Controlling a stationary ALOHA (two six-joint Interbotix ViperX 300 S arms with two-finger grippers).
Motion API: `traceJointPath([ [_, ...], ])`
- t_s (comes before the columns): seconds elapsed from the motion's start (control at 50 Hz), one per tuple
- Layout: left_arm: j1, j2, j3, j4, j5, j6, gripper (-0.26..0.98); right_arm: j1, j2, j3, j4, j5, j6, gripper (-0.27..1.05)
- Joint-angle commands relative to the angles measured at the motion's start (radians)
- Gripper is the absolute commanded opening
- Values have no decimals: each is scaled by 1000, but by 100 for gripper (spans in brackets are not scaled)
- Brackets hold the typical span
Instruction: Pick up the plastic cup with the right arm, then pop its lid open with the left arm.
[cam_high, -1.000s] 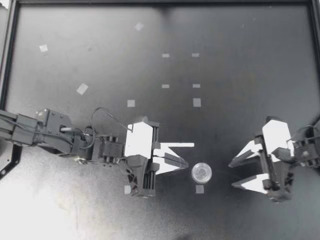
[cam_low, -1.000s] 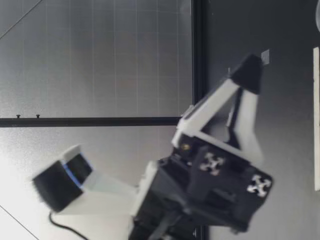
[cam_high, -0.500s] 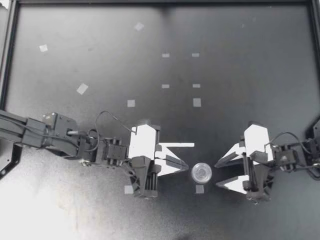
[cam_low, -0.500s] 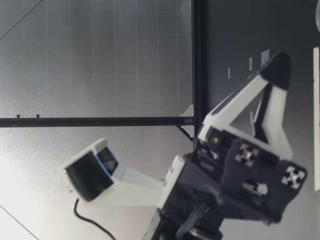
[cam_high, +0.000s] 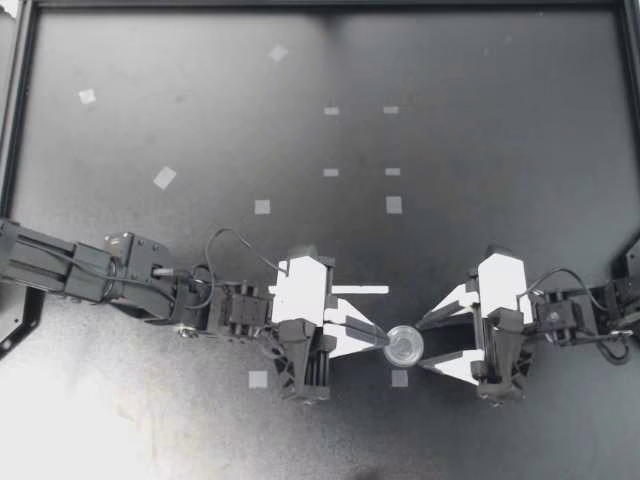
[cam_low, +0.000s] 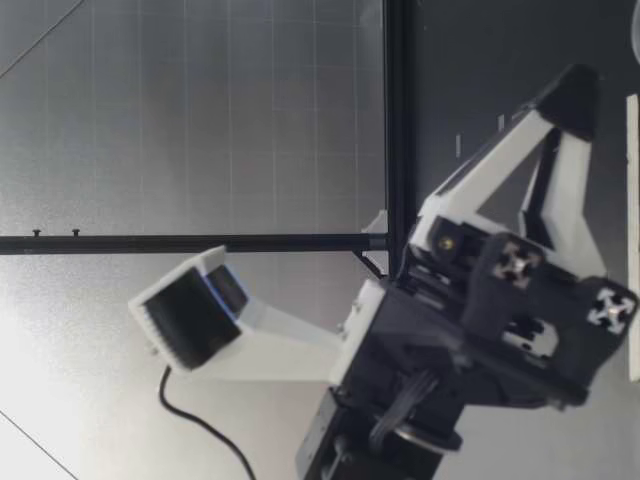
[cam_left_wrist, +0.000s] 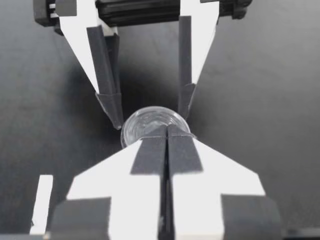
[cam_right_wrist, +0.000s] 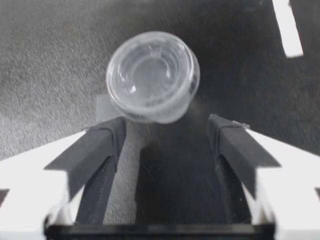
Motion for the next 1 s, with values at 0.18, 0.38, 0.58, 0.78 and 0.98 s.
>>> traceJointPath([
  [0.18,-2,8,-38,3,-2,-2,-9,0,20,-31,0,-12,-3,66],
  [0.38,-2,17,-40,3,0,-2,-9,2,38,-40,0,-23,-3,66],
  [0.58,-2,37,-52,3,0,-2,-9,2,40,-40,-2,-23,-2,66],
  [0.78,-2,60,-67,3,0,-2,-9,0,43,-40,0,-23,-2,66],
  [0.98,-2,72,-60,-2,0,-3,-9,0,44,-46,0,-21,-2,66],
])
